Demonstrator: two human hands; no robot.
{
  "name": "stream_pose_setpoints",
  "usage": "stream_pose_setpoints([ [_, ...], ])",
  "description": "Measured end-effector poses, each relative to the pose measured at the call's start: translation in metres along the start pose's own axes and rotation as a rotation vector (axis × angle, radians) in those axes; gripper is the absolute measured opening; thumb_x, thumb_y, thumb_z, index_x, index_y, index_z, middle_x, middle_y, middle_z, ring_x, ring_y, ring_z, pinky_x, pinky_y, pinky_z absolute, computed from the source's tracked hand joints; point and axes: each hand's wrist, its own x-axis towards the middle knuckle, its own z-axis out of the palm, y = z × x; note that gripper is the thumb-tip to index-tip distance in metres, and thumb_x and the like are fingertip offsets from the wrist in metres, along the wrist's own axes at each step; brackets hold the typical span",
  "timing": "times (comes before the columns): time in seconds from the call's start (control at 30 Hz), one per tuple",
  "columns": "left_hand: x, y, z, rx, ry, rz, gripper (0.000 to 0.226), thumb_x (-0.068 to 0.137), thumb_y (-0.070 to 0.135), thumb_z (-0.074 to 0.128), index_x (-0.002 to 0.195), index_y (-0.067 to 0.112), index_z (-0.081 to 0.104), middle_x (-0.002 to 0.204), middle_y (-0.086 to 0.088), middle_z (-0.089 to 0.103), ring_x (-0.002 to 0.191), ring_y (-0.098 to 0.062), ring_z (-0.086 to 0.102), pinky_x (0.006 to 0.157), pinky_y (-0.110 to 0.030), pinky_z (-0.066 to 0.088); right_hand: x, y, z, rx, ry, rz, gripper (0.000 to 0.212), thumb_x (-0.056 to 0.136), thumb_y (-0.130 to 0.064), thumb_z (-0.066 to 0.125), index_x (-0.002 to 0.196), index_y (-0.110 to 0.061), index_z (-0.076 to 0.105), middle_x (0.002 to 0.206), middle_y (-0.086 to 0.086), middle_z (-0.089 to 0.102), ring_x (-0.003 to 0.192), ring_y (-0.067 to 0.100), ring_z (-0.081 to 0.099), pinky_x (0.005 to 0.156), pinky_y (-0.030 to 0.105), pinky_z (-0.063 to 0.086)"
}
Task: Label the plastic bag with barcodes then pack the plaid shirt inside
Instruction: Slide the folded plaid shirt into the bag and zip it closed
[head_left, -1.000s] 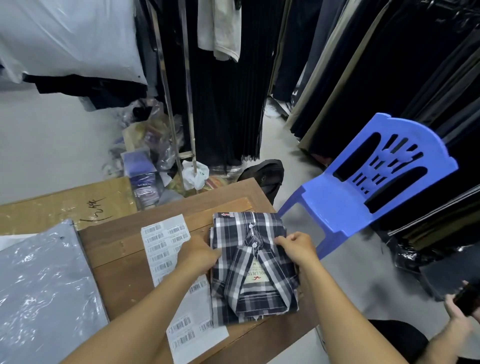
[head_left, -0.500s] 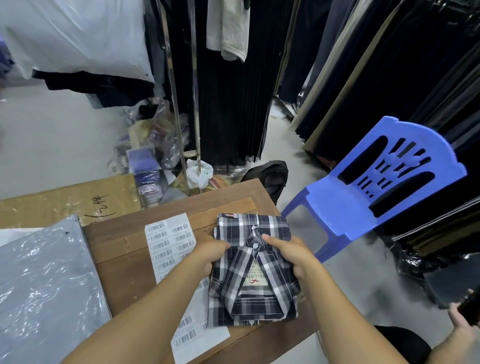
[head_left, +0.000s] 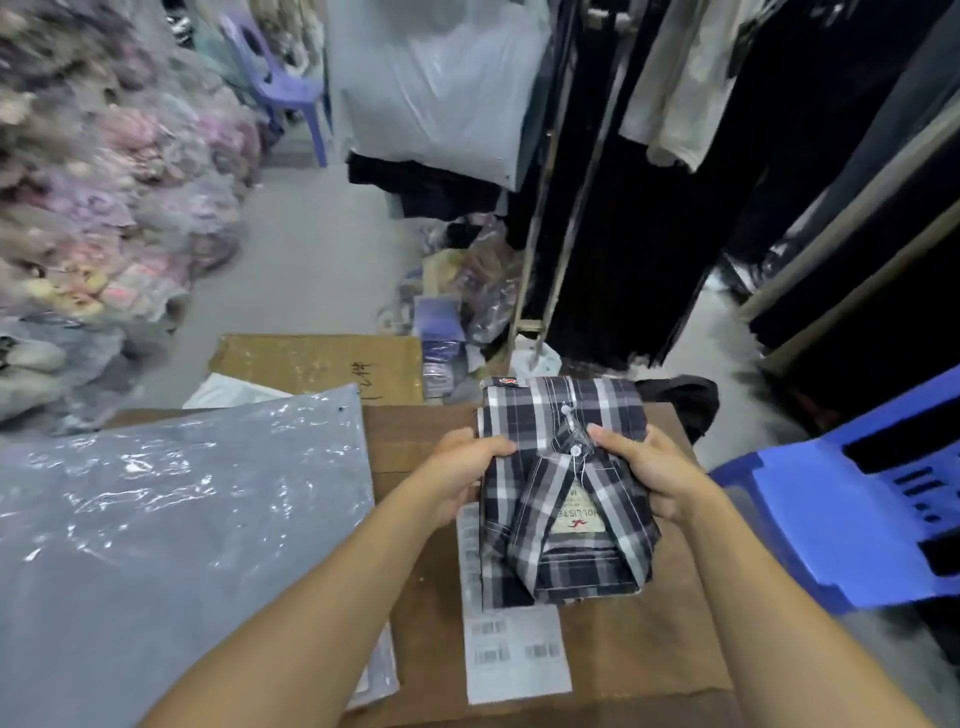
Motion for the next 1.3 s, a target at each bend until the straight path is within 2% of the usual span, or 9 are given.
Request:
stream_pose_setpoints([
  [0.2,-0.022,-0.014,-0.072,-0.109,0.153,0.015,0.036,0.088,0.027,0.070,0.118,0.008,0.063,0.118,-0.001,0.070,0.113,-0.022,0.063,0.102,-0.040,0.044,0.031,-0.011,0.076,-0.098,-0.147,-0.013,0.051,0.083,-0.023,0.079,0.126,-0.006,0.057,0.101,0.018,0.079,0.089,0.033,0.077,0.068,0.039,0.063],
  [0.37,-0.028,-0.040,-0.114,-0.227,0.369,0.058,0.043,0.098,0.049,0.048,0.088,0.012,0.068,0.085,-0.008,0.071,0.081,-0.025,0.066,0.085,-0.041,0.057,0.037,-0.013,0.113,-0.168,-0.210,-0.013,0.047,0.082,-0.027,0.079,0.117,-0.008,0.054,0.091,0.016,0.080,0.078,0.030,0.077,0.066,0.040,0.062],
  [0.47,-0.023,-0.062,-0.126,0.324,0.672,0.045,0.032,0.094,0.047,0.052,0.079,0.019,0.059,0.098,-0.008,0.068,0.095,-0.030,0.065,0.088,-0.042,0.055,0.038,-0.014,0.115,-0.211,-0.207,-0.014,0.053,0.079,-0.030,0.082,0.118,-0.008,0.052,0.089,0.014,0.080,0.082,0.032,0.077,0.075,0.045,0.061],
  [0.53,-0.023,-0.072,-0.124,0.630,0.684,-0.008,0.034,0.087,0.052,0.059,0.098,0.019,0.058,0.114,-0.005,0.058,0.110,-0.028,0.058,0.092,-0.042,0.052,0.038,-0.014,0.112,-0.221,-0.227,-0.006,0.058,0.078,-0.029,0.083,0.122,-0.006,0.053,0.097,0.018,0.079,0.091,0.037,0.076,0.079,0.048,0.061],
  [0.63,-0.020,-0.082,-0.113,0.848,0.644,-0.036,0.051,0.084,0.043,0.064,0.123,0.015,0.048,0.128,-0.008,0.046,0.122,-0.030,0.046,0.097,-0.044,0.048,0.033,-0.017,0.106,-0.213,-0.280,-0.001,0.052,0.081,-0.024,0.080,0.123,-0.005,0.057,0.103,0.019,0.078,0.094,0.037,0.076,0.080,0.046,0.062],
  [0.83,-0.014,-0.090,-0.107,0.966,0.705,0.082,0.034,0.093,0.039,0.053,0.116,0.014,0.058,0.121,-0.007,0.052,0.116,-0.029,0.049,0.091,-0.042,0.047,0.026,-0.020,0.092,-0.197,-0.324,-0.025,0.041,0.084,-0.019,0.075,0.120,-0.009,0.058,0.101,0.018,0.079,0.087,0.031,0.077,0.066,0.037,0.064],
  [1.03,-0.016,-0.079,-0.130,0.458,0.776,-0.017,0.005,0.079,0.015,0.068,0.073,0.014,0.066,0.086,-0.003,0.070,0.082,-0.027,0.065,0.069,-0.030,0.051,0.028,-0.018,0.093,-0.174,-0.313,-0.035,0.033,0.086,-0.017,0.075,0.115,-0.008,0.062,0.098,0.016,0.080,0.084,0.030,0.078,0.069,0.039,0.064],
  [1.1,-0.015,-0.078,-0.137,0.224,0.692,0.011,0.026,0.077,0.020,0.079,0.067,0.014,0.056,0.073,0.000,0.063,0.070,-0.021,0.059,0.063,-0.028,0.046,0.031,-0.017,0.096,-0.177,-0.316,-0.026,0.044,0.083,-0.019,0.078,0.121,-0.005,0.060,0.102,0.017,0.079,0.091,0.033,0.077,0.078,0.043,0.062],
  [1.3,-0.019,-0.082,-0.142,0.031,0.589,0.082,0.017,0.090,0.029,0.067,0.088,0.015,0.058,0.084,-0.007,0.063,0.073,-0.022,0.061,0.067,-0.032,0.051,0.039,-0.020,0.116,-0.251,-0.332,-0.011,0.058,0.079,-0.023,0.083,0.127,-0.003,0.056,0.103,0.017,0.079,0.091,0.032,0.077,0.070,0.038,0.062],
])
